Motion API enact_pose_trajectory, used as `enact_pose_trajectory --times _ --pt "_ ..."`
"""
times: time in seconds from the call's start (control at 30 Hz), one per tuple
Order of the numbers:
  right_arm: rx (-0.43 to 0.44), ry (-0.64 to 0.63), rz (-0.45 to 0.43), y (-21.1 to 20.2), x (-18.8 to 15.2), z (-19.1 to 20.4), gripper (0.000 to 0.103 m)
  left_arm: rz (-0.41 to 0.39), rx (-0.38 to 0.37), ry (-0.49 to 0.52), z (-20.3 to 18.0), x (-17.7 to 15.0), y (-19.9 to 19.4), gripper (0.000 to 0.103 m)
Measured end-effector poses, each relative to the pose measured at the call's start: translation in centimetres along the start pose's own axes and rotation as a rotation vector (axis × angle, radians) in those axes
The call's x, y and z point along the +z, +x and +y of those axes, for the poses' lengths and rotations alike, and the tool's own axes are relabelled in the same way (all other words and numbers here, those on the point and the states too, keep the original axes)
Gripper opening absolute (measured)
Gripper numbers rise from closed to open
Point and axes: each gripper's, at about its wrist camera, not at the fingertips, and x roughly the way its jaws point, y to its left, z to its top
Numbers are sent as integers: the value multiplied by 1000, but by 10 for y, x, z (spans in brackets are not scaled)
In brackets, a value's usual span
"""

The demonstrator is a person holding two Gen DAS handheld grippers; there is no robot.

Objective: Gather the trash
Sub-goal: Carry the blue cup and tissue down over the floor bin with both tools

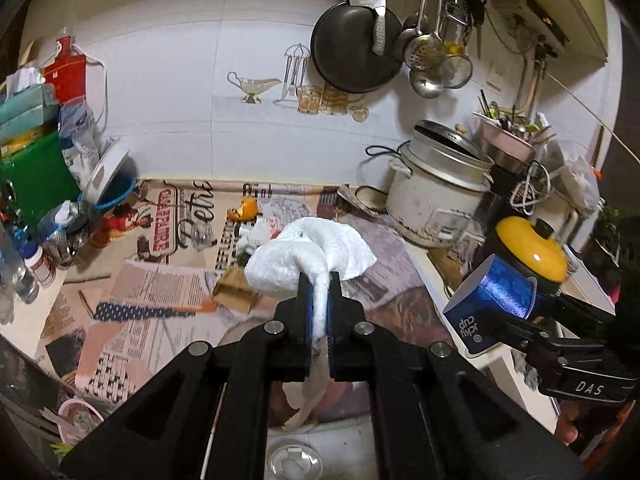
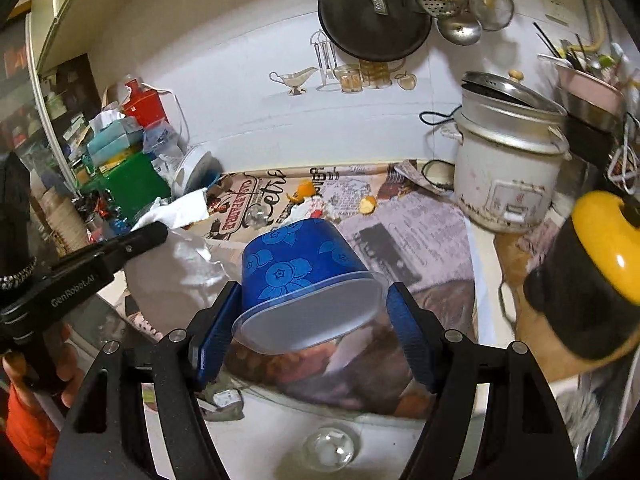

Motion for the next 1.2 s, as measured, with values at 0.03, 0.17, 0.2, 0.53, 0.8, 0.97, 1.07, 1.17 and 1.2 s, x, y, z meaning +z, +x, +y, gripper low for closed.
enact_pose_trajectory --times 0.03,0.17,0.2,0.53,0.8,0.97,1.07,1.17,1.2 --pt "-8 7 -1 -2 -5 5 71 2 -8 2 3 -5 -5 4" --pt "-46 47 1 -16 -33 34 71 25 -35 20 19 -32 -33 4" --pt "-51 59 5 -17 -41 40 71 33 -41 25 24 -39 -40 4" --pt "-113 158 80 -28 -124 89 71 147 -99 62 53 -121 -72 4" --pt "-180 156 151 -33 -158 96 71 266 -158 79 50 -177 -51 4" --pt "-205 156 200 -7 -189 84 71 332 -163 48 48 -214 -17 4" --pt "-198 159 226 12 -209 70 71 365 -142 36 46 -242 12 4" --pt "-168 172 256 38 -234 50 71 394 -120 9 47 -271 42 4" --pt "-158 175 270 49 -244 44 71 400 -114 -4 48 -283 55 4"
